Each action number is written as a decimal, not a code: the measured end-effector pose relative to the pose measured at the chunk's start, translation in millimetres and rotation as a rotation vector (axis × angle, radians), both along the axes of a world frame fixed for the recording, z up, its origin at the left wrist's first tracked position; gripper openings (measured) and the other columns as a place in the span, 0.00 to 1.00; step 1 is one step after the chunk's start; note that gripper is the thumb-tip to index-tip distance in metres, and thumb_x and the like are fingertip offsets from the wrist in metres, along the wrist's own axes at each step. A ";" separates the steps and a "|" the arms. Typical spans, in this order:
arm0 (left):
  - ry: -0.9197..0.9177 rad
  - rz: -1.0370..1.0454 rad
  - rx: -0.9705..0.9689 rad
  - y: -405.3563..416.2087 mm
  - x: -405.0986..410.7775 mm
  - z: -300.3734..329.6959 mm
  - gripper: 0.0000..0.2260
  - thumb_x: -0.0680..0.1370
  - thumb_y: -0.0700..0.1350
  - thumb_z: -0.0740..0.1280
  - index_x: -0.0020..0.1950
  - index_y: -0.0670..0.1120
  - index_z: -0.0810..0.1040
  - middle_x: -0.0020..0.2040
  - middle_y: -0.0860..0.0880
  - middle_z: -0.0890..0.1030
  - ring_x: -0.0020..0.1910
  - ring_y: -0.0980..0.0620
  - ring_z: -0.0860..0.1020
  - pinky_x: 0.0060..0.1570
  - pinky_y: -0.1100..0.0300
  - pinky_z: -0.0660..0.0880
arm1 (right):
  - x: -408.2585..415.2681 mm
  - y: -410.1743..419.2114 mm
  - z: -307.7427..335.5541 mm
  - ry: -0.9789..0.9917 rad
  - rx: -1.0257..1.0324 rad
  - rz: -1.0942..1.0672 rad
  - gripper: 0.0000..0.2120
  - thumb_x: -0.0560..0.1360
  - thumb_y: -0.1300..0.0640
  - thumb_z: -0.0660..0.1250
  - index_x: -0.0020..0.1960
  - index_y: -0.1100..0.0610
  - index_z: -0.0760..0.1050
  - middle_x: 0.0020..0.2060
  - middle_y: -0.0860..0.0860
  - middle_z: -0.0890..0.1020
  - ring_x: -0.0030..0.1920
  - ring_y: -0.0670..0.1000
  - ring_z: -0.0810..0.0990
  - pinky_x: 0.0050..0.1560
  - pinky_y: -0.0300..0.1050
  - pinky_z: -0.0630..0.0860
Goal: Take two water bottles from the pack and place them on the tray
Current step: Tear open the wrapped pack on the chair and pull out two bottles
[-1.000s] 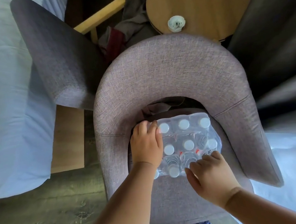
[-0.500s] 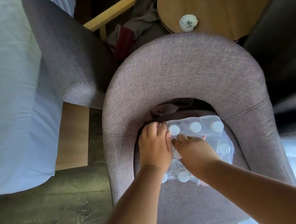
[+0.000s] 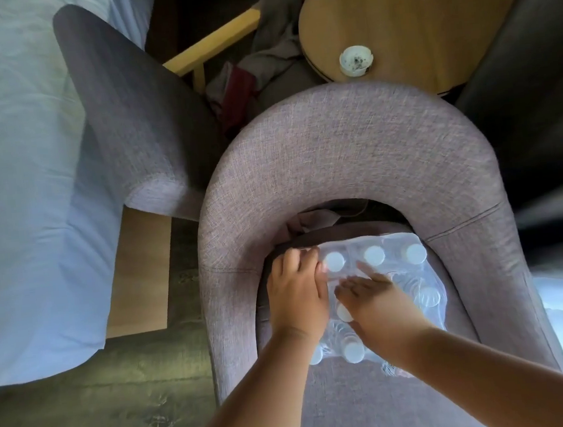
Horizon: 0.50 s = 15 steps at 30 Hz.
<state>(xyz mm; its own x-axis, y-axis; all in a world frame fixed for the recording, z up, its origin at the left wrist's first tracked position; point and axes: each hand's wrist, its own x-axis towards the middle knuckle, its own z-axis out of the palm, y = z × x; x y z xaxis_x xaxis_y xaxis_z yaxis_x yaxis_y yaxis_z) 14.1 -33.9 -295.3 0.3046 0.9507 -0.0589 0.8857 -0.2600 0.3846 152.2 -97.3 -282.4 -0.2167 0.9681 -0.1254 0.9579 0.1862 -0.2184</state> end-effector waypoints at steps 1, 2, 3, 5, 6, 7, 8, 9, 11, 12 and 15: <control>-0.002 -0.001 -0.012 1.1 -0.1 -0.9 0.22 0.83 0.52 0.50 0.64 0.47 0.81 0.56 0.47 0.80 0.55 0.46 0.76 0.55 0.52 0.79 | 0.7 -3.1 5.5 0.028 0.021 -0.001 0.24 0.47 0.59 0.87 0.43 0.60 0.87 0.40 0.54 0.90 0.42 0.53 0.90 0.61 0.59 0.80; 0.009 -0.010 -0.032 2.5 -0.7 -1.4 0.23 0.83 0.52 0.49 0.65 0.47 0.80 0.57 0.48 0.80 0.56 0.46 0.76 0.57 0.52 0.78 | 1.9 -6.4 11.7 0.059 0.033 -0.002 0.25 0.47 0.58 0.87 0.43 0.60 0.87 0.41 0.54 0.90 0.42 0.53 0.90 0.61 0.59 0.79; 0.031 -0.022 -0.048 3.6 -1.0 -2.0 0.24 0.83 0.52 0.48 0.66 0.48 0.79 0.59 0.49 0.80 0.57 0.47 0.76 0.59 0.53 0.77 | 4.3 -9.5 19.3 0.090 0.051 -0.003 0.25 0.48 0.58 0.87 0.43 0.60 0.87 0.41 0.54 0.90 0.42 0.54 0.90 0.62 0.57 0.78; 0.027 -0.026 -0.076 6.1 -1.6 -2.2 0.23 0.83 0.52 0.48 0.66 0.48 0.79 0.58 0.49 0.80 0.57 0.46 0.76 0.60 0.53 0.77 | 12.3 -14.2 36.6 0.147 0.122 0.008 0.21 0.53 0.60 0.85 0.44 0.61 0.87 0.40 0.54 0.90 0.41 0.54 0.90 0.67 0.52 0.75; -0.005 -0.011 -0.072 5.8 -2.0 -0.7 0.22 0.82 0.52 0.50 0.65 0.48 0.80 0.57 0.48 0.80 0.56 0.46 0.76 0.58 0.52 0.78 | 17.0 -15.9 48.5 0.177 0.168 0.004 0.19 0.56 0.60 0.84 0.45 0.61 0.87 0.39 0.53 0.89 0.41 0.54 0.89 0.70 0.52 0.74; -0.024 -0.003 -0.064 5.4 -2.5 0.3 0.21 0.82 0.51 0.51 0.63 0.47 0.80 0.55 0.47 0.80 0.54 0.45 0.77 0.56 0.51 0.78 | 22.0 -16.0 61.8 0.201 0.203 -0.018 0.17 0.59 0.59 0.83 0.46 0.60 0.87 0.39 0.52 0.89 0.42 0.53 0.89 0.70 0.54 0.72; -0.033 -0.003 -0.052 4.6 -2.7 1.8 0.21 0.82 0.51 0.51 0.63 0.47 0.81 0.54 0.46 0.81 0.53 0.44 0.77 0.55 0.50 0.79 | 25.9 -13.8 75.7 0.219 0.226 -0.055 0.16 0.61 0.57 0.82 0.47 0.59 0.87 0.39 0.50 0.88 0.42 0.52 0.87 0.70 0.54 0.72; -0.040 0.002 -0.041 3.5 -2.3 3.4 0.20 0.82 0.50 0.52 0.62 0.47 0.81 0.53 0.46 0.81 0.53 0.44 0.77 0.54 0.50 0.79 | 28.0 -9.4 90.1 0.242 0.234 -0.106 0.16 0.62 0.54 0.82 0.47 0.59 0.87 0.38 0.50 0.88 0.43 0.51 0.86 0.69 0.52 0.72; -0.053 -0.002 -0.016 2.5 -2.2 1.2 0.20 0.82 0.50 0.53 0.62 0.47 0.81 0.53 0.46 0.81 0.53 0.44 0.78 0.54 0.50 0.79 | 29.3 4.5 113.5 0.312 0.222 -0.248 0.15 0.65 0.51 0.80 0.47 0.58 0.85 0.39 0.48 0.85 0.43 0.49 0.81 0.61 0.44 0.74; -0.057 0.001 -0.015 2.5 -2.0 0.0 0.20 0.82 0.49 0.53 0.62 0.47 0.81 0.54 0.46 0.81 0.53 0.44 0.78 0.54 0.49 0.79 | 29.8 13.5 120.0 0.351 0.200 -0.335 0.14 0.67 0.51 0.81 0.48 0.57 0.85 0.40 0.47 0.84 0.43 0.48 0.80 0.53 0.39 0.74; -0.015 -0.011 -0.030 2.9 -1.3 -2.8 0.21 0.82 0.50 0.51 0.64 0.49 0.80 0.55 0.48 0.80 0.55 0.45 0.76 0.56 0.49 0.78 | 36.4 46.7 113.6 0.637 0.020 -0.581 0.09 0.75 0.52 0.76 0.52 0.54 0.84 0.47 0.42 0.86 0.50 0.43 0.84 0.52 0.36 0.77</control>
